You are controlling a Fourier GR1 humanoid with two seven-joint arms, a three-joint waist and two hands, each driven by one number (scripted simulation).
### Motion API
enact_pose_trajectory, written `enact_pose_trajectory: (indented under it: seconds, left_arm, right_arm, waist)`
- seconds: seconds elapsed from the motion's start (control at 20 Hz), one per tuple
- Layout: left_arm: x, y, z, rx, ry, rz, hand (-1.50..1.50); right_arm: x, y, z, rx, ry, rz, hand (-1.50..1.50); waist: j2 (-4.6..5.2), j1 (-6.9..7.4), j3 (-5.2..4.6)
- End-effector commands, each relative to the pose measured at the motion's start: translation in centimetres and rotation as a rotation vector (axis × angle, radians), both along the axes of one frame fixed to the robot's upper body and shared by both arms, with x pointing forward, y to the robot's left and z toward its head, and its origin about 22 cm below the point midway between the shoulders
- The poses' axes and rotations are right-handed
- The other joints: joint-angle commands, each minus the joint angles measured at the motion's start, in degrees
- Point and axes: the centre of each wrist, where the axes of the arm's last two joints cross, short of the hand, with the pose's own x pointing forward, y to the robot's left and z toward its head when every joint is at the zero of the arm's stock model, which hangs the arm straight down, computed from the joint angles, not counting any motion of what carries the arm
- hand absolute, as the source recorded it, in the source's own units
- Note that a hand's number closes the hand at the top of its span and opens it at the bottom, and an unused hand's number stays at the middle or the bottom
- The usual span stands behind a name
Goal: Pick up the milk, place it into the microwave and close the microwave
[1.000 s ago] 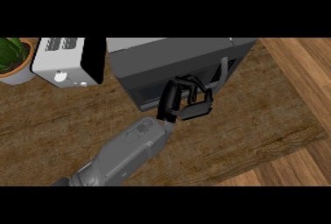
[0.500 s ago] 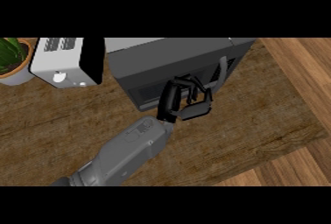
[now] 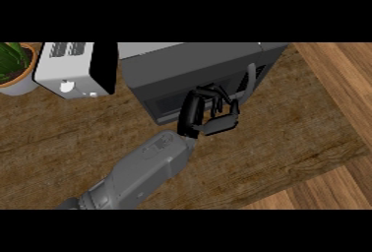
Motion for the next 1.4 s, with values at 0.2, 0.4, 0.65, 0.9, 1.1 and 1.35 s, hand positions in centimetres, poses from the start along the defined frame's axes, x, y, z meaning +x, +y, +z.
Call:
enact_pose_trajectory:
  seconds: [0.2,0.4,0.65,0.9,1.1,1.35]
  left_arm:
    - [2.4,0.0,2.1,-0.016,-0.031,0.052,1.50]
    - [2.3,-0.2,2.1,-0.019,-0.038,0.040,1.50]
    - [2.3,-0.3,2.1,-0.024,-0.036,0.028,1.50]
    - [2.4,-0.4,2.3,-0.030,-0.032,0.026,1.50]
    - [2.2,-0.3,1.8,-0.030,-0.040,0.021,1.50]
    - [2.4,-0.6,2.2,-0.025,-0.047,0.025,1.50]
  right_arm:
    - [0.0,-1.3,1.4,-0.047,-0.013,-0.032,-1.50]
    - [0.4,-1.5,0.8,-0.006,0.004,-0.011,-1.50]
    - [0.7,-2.2,1.0,0.033,-0.003,-0.014,-1.50]
    - [0.7,-2.9,0.8,0.056,0.015,-0.008,-1.50]
    - [1.0,-3.1,0.9,0.082,0.008,0.000,-1.50]
    - [1.2,-3.7,2.2,0.073,0.004,-0.009,-1.50]
  waist:
    - [0.74,-0.37,0.02]
    - [1.20,0.19,0.11]
    - [1.15,0.42,0.11]
    - [0.99,0.30,0.22]
    - [1.11,0.75,0.21]
    - [1.31,0.93,0.20]
